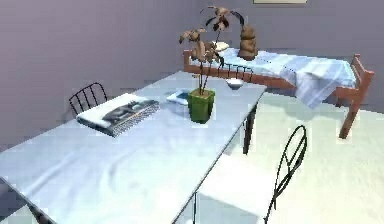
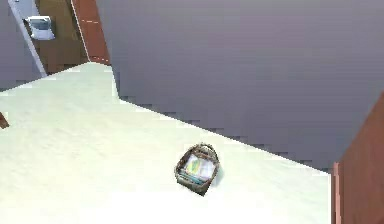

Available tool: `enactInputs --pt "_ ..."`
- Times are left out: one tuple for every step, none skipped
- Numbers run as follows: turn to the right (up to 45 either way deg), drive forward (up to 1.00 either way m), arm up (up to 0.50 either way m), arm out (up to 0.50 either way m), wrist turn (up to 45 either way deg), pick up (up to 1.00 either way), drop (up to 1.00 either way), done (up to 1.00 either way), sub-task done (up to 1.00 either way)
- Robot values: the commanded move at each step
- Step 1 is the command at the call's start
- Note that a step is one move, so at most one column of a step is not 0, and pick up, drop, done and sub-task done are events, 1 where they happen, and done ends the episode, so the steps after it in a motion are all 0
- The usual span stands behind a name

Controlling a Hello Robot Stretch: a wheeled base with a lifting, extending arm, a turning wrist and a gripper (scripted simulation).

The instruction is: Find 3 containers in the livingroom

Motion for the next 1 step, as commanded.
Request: enactInputs --pt "45.0 0.00 0.00 0.00 0.0 0.00 0.00 0.00 0.00"
